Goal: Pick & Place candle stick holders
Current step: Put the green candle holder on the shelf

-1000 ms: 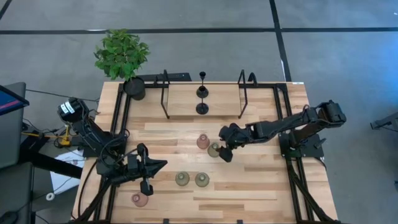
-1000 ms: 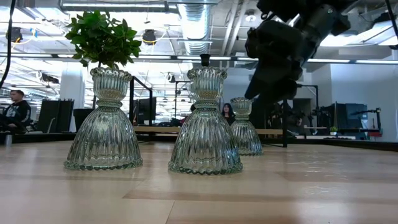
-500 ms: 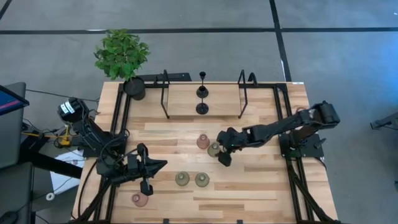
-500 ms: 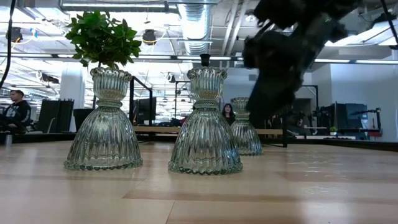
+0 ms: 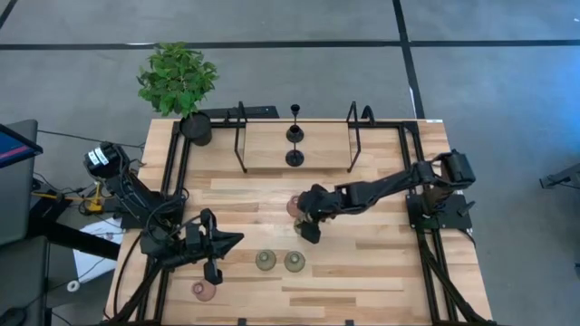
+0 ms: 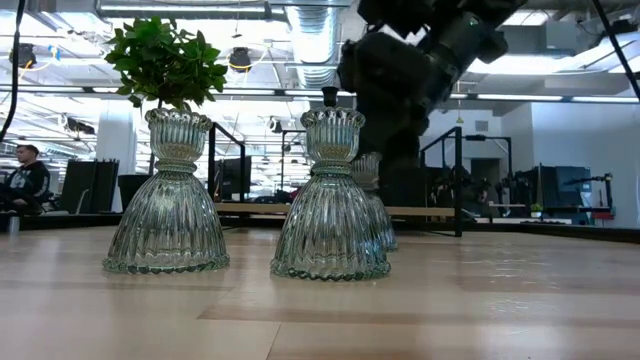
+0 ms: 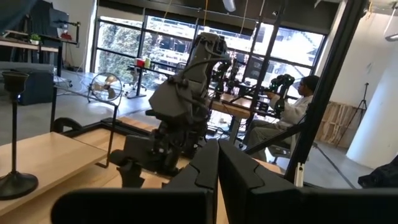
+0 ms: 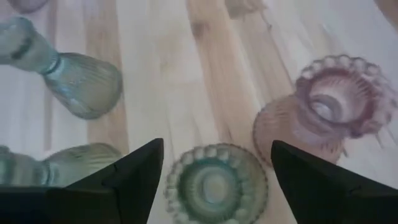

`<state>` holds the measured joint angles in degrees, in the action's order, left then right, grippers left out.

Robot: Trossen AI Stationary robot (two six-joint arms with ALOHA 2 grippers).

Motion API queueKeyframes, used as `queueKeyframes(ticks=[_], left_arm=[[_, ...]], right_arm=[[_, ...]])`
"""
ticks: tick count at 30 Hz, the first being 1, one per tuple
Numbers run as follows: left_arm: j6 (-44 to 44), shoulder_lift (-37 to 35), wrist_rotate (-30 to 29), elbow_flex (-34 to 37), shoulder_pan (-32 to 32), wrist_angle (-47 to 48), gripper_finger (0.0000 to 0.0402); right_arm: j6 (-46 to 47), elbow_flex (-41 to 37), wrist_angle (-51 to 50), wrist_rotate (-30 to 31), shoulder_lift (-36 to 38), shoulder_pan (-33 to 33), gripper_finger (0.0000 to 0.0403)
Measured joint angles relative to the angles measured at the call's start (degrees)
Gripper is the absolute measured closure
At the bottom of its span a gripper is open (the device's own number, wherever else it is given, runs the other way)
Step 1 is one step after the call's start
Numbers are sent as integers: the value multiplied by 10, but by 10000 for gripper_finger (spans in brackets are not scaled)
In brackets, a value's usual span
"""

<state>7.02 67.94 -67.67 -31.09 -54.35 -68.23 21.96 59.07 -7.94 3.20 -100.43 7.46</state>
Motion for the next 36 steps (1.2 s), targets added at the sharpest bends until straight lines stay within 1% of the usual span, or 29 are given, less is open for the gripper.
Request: queueKeyframes(ticks=[2,4,7,10,15,19,22,28,30,32,34,36], left_arm=[[0,0,0,0,0,1,392],[0,0,0,0,0,0,392],[0,0,0,0,0,0,392],[0,0,0,0,0,1,392],[1,0,0,0,0,1,392],[2,0,0,0,0,1,392],[2,0,0,0,0,1,392],[2,0,0,0,0,1,392],[2,0,0,0,0,1,392],[1,0,0,0,0,1,392],[2,0,0,0,0,1,392],[1,0,0,0,0,1,392]], right_arm=[[1,-1,-10,1,0,-3,126],[4,-1,-23,0,0,-6,148],[4,-1,-46,-12,-1,-7,197],[1,0,-49,-17,0,-6,253],[-9,-1,-53,-19,17,-4,254],[-9,-1,-78,-17,42,-5,254],[-8,-1,-108,2,68,-5,254],[49,1,-150,13,135,-33,254],[60,17,-170,21,151,-44,254],[58,45,-205,44,160,-52,254],[40,80,-245,61,162,-61,254],[25,118,-280,63,155,-76,254]])
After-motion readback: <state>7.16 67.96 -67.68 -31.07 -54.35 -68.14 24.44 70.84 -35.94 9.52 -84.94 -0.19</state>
